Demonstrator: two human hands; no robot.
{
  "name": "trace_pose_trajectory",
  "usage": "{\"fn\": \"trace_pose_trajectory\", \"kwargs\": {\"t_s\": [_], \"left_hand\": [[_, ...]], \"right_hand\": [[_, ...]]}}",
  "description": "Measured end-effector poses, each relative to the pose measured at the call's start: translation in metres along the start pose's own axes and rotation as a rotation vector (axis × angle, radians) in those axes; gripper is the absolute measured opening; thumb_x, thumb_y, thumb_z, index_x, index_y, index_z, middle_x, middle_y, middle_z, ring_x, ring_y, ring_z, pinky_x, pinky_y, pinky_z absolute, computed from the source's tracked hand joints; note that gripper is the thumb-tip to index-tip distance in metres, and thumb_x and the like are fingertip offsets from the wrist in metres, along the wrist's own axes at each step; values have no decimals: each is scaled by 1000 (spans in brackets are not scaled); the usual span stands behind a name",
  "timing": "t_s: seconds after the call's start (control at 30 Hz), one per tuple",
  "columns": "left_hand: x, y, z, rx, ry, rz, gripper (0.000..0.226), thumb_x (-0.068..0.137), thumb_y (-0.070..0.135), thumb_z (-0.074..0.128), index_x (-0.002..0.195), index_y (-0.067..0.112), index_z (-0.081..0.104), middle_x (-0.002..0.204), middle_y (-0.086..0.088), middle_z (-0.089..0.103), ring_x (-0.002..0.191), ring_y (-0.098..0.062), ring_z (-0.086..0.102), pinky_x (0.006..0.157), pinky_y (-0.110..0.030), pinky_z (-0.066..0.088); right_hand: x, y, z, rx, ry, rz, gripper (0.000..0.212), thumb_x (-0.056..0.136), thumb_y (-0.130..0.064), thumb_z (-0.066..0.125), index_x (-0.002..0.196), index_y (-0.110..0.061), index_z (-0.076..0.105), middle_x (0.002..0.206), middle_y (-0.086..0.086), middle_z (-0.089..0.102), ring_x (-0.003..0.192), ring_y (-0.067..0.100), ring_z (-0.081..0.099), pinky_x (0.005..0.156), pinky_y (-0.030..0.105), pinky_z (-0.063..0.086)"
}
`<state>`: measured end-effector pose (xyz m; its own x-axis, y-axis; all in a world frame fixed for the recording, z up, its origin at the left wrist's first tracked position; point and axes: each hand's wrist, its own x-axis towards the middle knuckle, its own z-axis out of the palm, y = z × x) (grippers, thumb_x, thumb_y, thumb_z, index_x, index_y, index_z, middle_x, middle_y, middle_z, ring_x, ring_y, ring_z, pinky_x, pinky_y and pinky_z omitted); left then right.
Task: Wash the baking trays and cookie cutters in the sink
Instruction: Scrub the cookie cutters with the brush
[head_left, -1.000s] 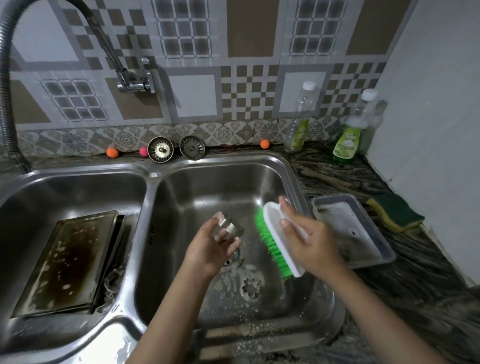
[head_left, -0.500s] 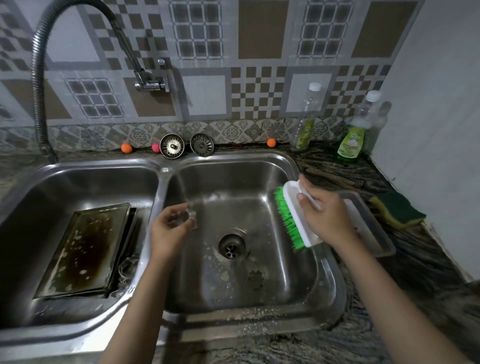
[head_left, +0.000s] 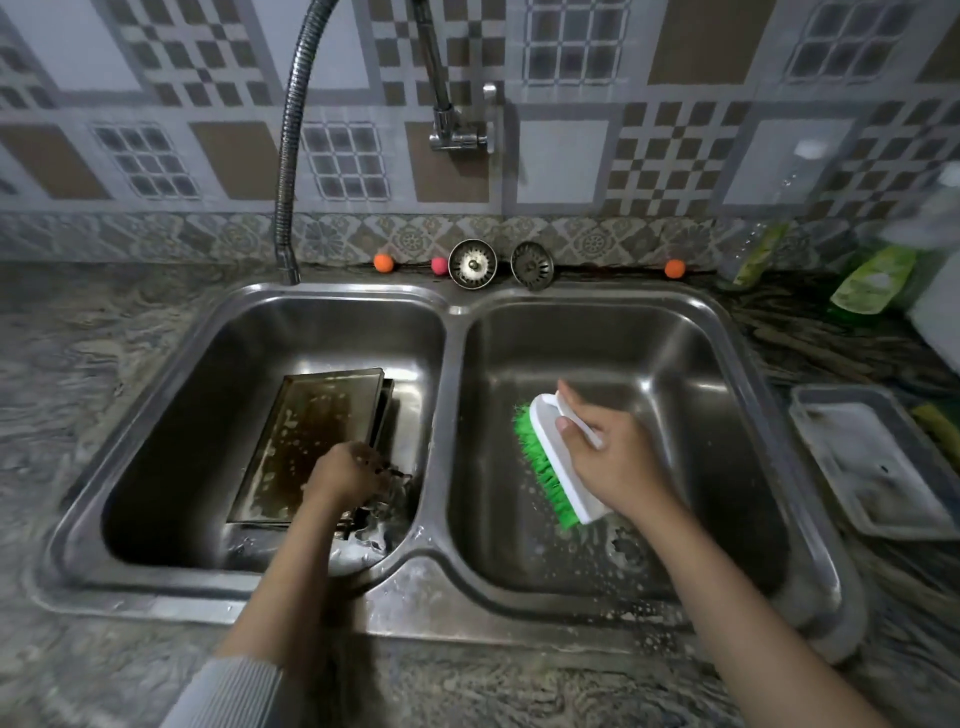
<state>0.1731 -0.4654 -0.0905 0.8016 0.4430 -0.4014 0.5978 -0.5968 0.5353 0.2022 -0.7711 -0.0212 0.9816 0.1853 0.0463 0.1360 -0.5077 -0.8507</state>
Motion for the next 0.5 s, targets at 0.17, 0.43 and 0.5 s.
{"fn": "trace_pose_trajectory", "kwargs": {"t_s": [0.17, 0.43, 0.5], "left_hand": [[12, 3, 8, 221, -138, 31, 42, 77, 22, 76, 117, 14, 65, 120, -9, 64, 102, -24, 61, 78, -27, 47], [-37, 105, 24, -290, 240, 341, 21, 84, 24, 69, 101, 12, 67, 86, 1, 68, 81, -17, 66, 75, -30, 53], [-54, 138, 61, -250, 141, 508, 21, 82, 23, 70, 100, 12, 67, 84, 2, 65, 78, -16, 64, 72, -26, 49]], "right_hand": [[-8, 4, 5, -6, 21, 49, 40, 93, -22, 56, 132, -29, 54, 134, -17, 52, 125, 4, 48, 101, 17, 34], [-17, 13, -67, -23, 245, 104, 39, 93, -18, 57, 132, -24, 55, 128, -17, 53, 120, 1, 48, 96, 17, 36], [-20, 18, -95, -53, 304, 115, 39, 94, -18, 56, 132, -22, 54, 120, -22, 50, 118, 1, 48, 93, 15, 36]]}}
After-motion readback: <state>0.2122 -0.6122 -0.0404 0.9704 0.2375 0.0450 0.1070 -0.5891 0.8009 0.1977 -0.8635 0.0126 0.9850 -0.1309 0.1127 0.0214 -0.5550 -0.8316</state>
